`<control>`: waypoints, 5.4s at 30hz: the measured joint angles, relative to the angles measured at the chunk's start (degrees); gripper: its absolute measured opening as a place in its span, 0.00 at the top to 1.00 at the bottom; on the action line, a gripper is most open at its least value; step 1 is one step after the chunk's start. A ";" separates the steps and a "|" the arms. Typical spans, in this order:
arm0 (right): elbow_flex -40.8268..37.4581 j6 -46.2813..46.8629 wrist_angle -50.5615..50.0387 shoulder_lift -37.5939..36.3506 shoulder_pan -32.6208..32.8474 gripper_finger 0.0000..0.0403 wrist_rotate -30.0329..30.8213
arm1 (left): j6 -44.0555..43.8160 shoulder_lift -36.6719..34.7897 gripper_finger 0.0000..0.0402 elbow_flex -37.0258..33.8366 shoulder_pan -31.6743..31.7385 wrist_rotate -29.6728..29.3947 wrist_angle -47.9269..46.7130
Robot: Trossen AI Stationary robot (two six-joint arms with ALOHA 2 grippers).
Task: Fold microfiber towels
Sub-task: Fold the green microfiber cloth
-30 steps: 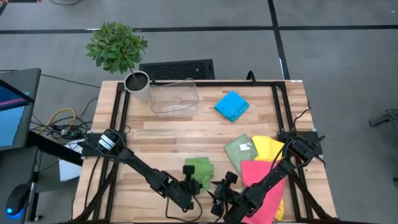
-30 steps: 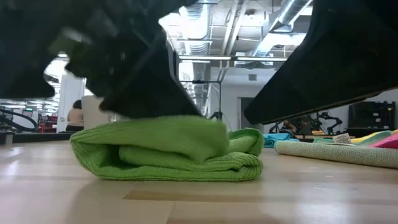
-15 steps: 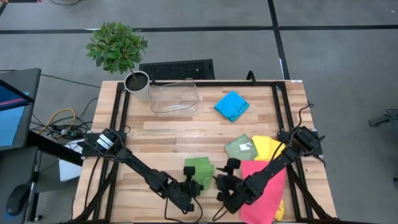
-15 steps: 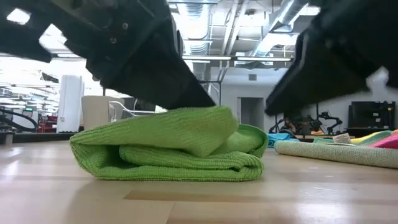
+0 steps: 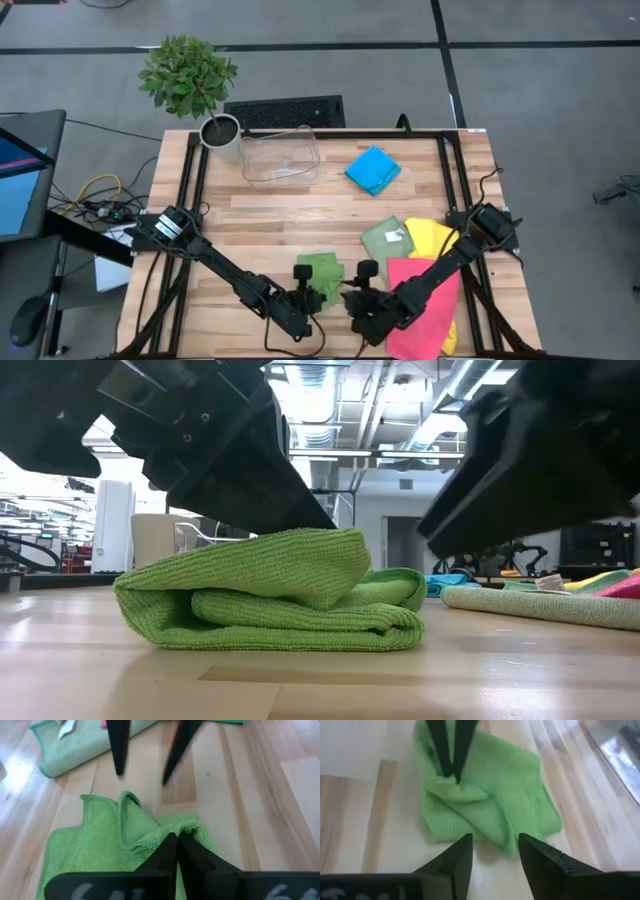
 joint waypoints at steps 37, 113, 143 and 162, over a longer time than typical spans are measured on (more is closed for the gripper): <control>-2.82 -3.55 -0.01 0.42 -6.02 0.95 -6.48 | 1.18 -0.29 1.00 1.70 -0.02 -0.76 -2.13; -0.40 -1.95 15.88 0.56 -6.42 0.62 -3.28 | -11.81 -0.85 0.73 1.07 -6.06 -2.00 -16.53; -0.90 -8.56 27.45 3.00 -3.37 0.69 15.17 | -14.12 -5.23 0.92 -12.80 -6.54 -28.92 5.23; -12.95 4.65 39.73 5.85 -10.39 0.69 6.16 | -18.14 -4.59 0.92 -23.91 -0.87 -10.81 16.94</control>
